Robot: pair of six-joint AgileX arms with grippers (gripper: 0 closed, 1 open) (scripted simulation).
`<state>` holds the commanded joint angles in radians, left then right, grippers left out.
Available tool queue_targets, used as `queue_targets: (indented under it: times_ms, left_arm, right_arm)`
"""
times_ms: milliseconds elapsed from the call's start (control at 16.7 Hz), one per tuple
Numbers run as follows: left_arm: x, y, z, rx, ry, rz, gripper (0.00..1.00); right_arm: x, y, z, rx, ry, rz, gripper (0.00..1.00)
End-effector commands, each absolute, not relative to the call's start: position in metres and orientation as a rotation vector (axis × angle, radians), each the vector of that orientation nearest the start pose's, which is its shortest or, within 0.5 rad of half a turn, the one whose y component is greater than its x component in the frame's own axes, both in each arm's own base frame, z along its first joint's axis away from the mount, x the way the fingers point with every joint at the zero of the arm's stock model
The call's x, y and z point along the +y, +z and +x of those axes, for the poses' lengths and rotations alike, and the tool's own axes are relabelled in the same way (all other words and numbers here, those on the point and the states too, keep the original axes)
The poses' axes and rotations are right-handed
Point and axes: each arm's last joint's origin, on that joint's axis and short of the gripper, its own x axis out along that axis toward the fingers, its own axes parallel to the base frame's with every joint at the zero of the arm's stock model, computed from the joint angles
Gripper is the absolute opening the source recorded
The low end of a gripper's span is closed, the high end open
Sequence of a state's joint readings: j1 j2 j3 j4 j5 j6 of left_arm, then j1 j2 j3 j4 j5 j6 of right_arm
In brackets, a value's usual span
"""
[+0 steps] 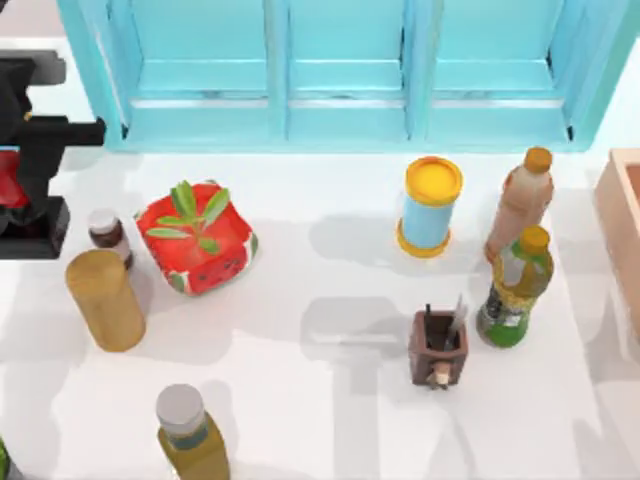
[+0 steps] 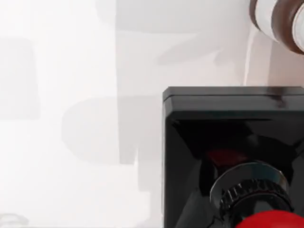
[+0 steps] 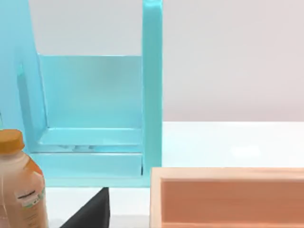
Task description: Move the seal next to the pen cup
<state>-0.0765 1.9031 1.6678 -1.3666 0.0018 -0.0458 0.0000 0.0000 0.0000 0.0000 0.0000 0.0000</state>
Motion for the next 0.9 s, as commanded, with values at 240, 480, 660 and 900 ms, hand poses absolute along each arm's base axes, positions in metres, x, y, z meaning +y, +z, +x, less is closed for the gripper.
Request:
queue_targets:
  times_ms: [240, 480, 660, 900]
  left_arm:
    - [-0.056, 0.289, 0.348, 1.571, -0.018, 0.018, 0.0]
    - [-0.055, 0.288, 0.349, 1.574, -0.017, 0.016, 0.0]
    - [-0.067, 0.298, 0.349, 1.507, -0.004, 0.028, 0.0]
    - [-0.137, 0.316, 0.349, 1.308, -0.008, 0.007, 0.0]
  right_arm:
    - [-0.001, 0.16, 0.106, 0.0, 0.0, 0.0, 1.0]
    - [-0.001, 0.16, 0.106, 0.0, 0.0, 0.0, 1.0]
    - [-0.001, 0.16, 0.106, 0.0, 0.0, 0.0, 1.0]
    - [-0.001, 0.16, 0.106, 0.0, 0.0, 0.0, 1.0]
